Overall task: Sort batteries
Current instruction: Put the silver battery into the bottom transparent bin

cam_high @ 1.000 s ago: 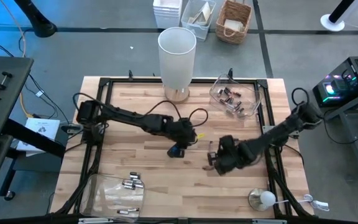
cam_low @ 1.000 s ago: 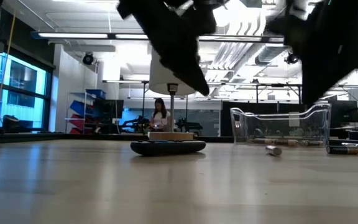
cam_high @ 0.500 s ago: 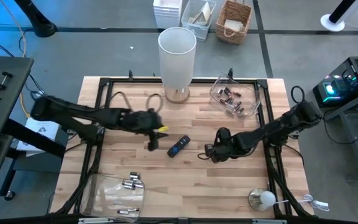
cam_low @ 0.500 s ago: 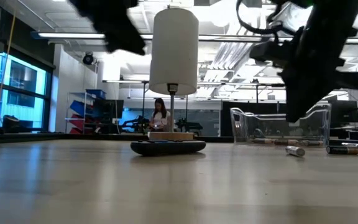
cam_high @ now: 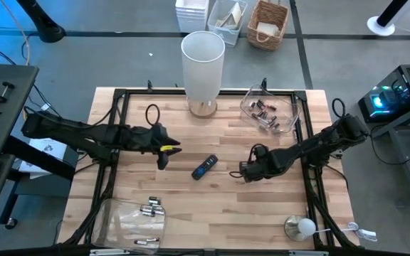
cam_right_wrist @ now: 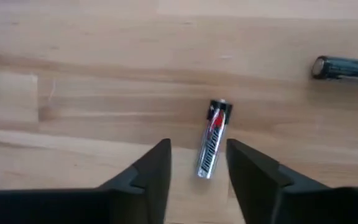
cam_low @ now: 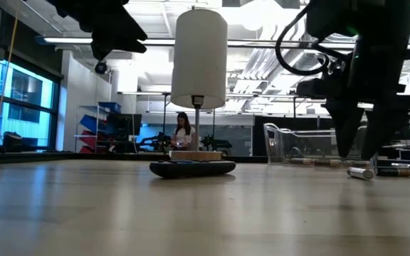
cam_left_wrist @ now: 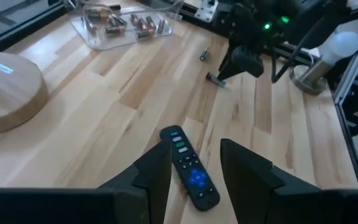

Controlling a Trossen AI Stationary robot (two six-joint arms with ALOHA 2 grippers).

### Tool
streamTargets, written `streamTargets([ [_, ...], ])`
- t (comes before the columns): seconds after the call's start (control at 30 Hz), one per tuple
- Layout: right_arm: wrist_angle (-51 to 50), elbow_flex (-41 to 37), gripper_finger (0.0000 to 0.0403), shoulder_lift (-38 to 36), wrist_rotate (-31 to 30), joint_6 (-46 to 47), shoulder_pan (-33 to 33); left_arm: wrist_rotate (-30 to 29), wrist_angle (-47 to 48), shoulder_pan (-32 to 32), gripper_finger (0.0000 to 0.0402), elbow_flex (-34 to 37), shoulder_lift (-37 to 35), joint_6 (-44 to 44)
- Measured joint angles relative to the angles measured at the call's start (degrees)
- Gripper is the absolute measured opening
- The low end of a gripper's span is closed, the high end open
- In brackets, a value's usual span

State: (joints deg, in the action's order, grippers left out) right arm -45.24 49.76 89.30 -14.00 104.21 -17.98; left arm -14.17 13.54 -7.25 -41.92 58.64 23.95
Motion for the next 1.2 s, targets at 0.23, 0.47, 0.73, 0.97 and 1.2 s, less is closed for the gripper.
streamTargets([
  [0.23,-4.6,0.0,0.0171,2.0,1.6,-0.2,0.9,0.1,0.2,-0.1,0.0129,0.0,0.0,1.0],
  [0.47,-1.4,0.4,0.0148,8.8,4.2,-2.9,1.1,2.9,0.0,0.0,0.0129,0.0,-1.4,-0.1],
  [0.73,1.0,2.8,0.0035,8.5,3.9,-8.9,0.0,5.0,-0.2,0.0,0.0129,-5.1,-12.8,-0.6],
  [0.97,21.7,12.4,0.0035,6.0,-2.7,-30.1,0.1,1.5,-0.5,-0.1,0.0129,-10.5,-21.7,-6.0],
  [1.2,50.1,22.8,0.0035,11.2,1.3,-57.8,0.8,-7.2,-0.1,0.0,0.0129,-10.6,-24.0,-6.0],
])
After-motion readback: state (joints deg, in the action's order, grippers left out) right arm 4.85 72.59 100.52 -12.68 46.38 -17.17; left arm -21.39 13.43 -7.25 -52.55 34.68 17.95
